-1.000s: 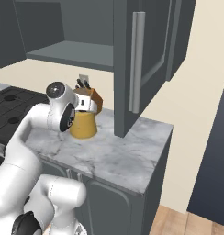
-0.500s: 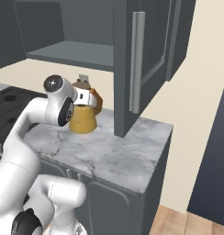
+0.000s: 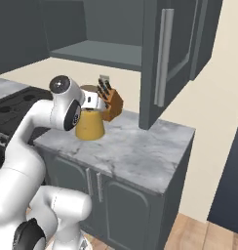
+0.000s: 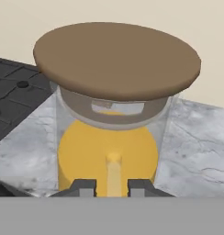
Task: There is a tray on the dining counter. Grab the cup, mug, and pitcher and place them on the tray. The pitcher may be placed next to the tray if it cannot fit the tray.
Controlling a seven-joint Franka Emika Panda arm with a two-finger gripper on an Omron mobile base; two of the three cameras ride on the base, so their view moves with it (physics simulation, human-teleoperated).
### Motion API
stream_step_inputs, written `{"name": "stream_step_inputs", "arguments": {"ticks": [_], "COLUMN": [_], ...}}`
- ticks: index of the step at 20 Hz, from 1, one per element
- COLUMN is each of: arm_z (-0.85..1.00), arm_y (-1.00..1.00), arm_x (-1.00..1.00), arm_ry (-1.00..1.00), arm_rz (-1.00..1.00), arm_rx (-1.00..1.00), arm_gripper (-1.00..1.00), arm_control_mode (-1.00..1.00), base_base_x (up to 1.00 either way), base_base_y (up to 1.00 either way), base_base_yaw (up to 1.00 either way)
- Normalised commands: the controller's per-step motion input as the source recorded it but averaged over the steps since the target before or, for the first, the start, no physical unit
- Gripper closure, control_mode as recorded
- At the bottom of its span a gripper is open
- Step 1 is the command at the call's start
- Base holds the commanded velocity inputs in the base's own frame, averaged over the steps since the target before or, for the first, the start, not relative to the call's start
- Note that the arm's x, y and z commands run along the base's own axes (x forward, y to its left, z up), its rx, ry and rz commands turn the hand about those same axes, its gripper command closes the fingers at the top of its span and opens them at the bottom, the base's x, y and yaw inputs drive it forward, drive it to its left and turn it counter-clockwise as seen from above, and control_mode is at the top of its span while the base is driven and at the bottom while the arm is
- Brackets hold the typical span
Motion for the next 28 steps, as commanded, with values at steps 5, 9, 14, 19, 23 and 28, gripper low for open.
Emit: {"name": "stream_step_inputs", "arguments": {"ticks": [5,9,14,19,23,28], "arm_z": [0.00,0.00,0.00,0.00,0.00,0.00], "arm_y": [0.00,0.00,0.00,0.00,0.00,0.00], "arm_x": [0.00,0.00,0.00,0.00,0.00,0.00], "arm_ry": [0.00,0.00,0.00,0.00,0.00,0.00], "arm_rz": [0.00,0.00,0.00,0.00,0.00,0.00], "arm_rx": [0.00,0.00,0.00,0.00,0.00,0.00], "arm_gripper": [1.00,1.00,1.00,1.00,1.00,1.00], "arm_control_mode": [1.00,1.00,1.00,1.00,1.00,1.00], "base_base_x": [-0.85,-0.65,-0.27,-0.13,-0.12,-0.83], "base_base_y": [0.10,0.11,0.00,0.00,0.02,0.01], "base_base_yaw": [0.41,0.60,0.78,0.80,0.71,0.30]}}
